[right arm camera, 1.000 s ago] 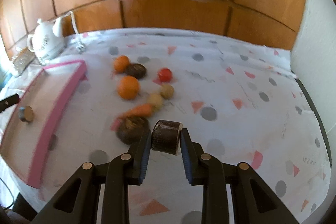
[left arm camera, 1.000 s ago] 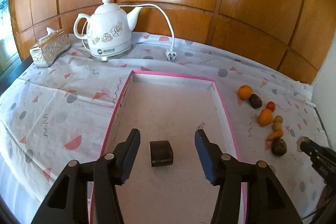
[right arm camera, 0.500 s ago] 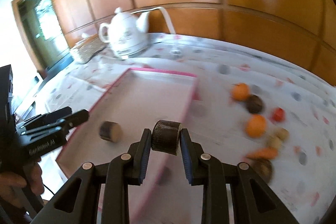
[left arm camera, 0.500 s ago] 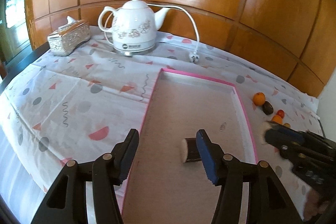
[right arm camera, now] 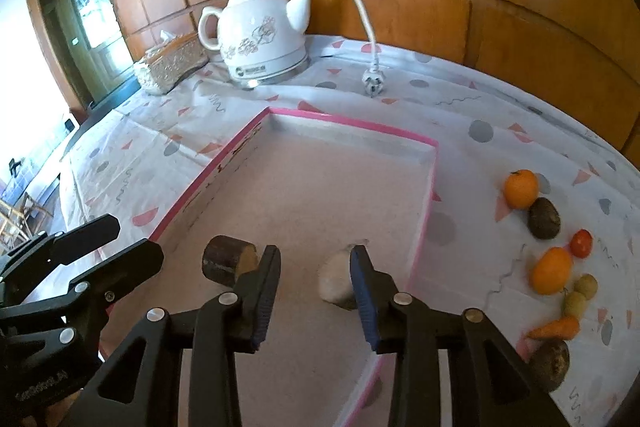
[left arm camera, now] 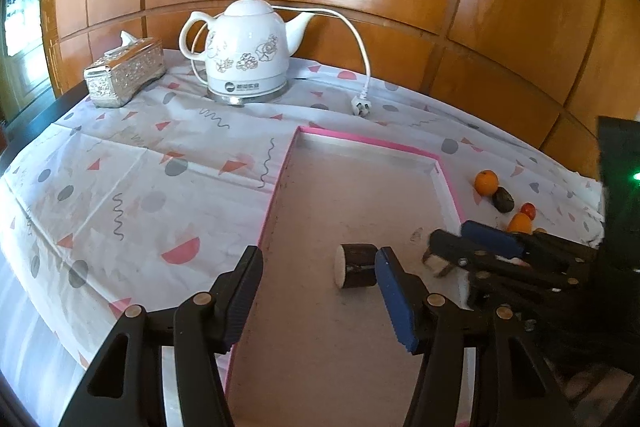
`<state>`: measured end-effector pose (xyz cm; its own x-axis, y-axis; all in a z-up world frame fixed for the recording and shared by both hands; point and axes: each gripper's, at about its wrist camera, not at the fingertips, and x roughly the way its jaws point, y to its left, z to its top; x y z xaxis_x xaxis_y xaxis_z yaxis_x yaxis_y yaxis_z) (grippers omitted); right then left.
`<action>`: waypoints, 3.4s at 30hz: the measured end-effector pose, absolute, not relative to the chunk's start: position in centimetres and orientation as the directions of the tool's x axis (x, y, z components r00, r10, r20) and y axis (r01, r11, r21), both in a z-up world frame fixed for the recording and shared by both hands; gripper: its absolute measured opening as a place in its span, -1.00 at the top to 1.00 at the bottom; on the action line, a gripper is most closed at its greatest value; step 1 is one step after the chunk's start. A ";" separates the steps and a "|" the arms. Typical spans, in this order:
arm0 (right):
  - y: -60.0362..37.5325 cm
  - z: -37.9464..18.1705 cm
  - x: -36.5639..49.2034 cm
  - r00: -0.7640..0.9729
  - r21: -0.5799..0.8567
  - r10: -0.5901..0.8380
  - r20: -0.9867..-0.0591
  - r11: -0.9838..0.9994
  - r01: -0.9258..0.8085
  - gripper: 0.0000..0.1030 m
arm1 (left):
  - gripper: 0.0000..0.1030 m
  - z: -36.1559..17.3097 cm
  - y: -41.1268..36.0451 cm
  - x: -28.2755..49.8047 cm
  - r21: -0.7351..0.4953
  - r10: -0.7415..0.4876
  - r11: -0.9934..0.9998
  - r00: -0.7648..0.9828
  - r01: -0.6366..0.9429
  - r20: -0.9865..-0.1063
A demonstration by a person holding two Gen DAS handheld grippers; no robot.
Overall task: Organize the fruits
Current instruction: 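Grasp the dark brown round root with the left tool, then grasp a small tan potato with the right tool while the left tool holds the root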
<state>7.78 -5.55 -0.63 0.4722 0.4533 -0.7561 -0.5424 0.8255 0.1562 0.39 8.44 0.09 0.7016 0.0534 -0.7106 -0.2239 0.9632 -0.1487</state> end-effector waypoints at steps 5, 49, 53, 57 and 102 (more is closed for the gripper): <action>-8.6 0.0 7.3 0.513 0.182 0.443 -0.735 0.858 -0.480 0.30 | -0.15 0.3 7.9 0.4 -0.146 0.044 0.967 0.704 -0.208 -0.709; -34.2 -4.3 5.1 0.595 0.217 0.092 -0.798 0.966 0.141 0.30 | -0.15 -3.9 -15.9 8.8 -0.225 -0.367 0.914 0.449 0.338 -0.815; -34.7 -4.6 5.1 0.595 0.233 0.098 -0.797 0.960 0.154 0.19 | -0.18 -4.9 -17.4 10.1 -0.225 -0.353 0.920 0.433 0.320 -0.830; -35.1 -5.0 5.1 0.591 0.244 0.104 -0.800 0.956 0.163 0.19 | -0.13 -6.1 -18.4 11.2 -0.193 -0.315 0.934 0.435 0.301 -0.843; -29.5 -6.1 13.7 0.522 0.252 0.220 -0.824 0.968 -0.009 0.53 | 0.04 -6.4 -13.7 5.9 -0.201 -0.358 0.916 0.481 0.349 -0.800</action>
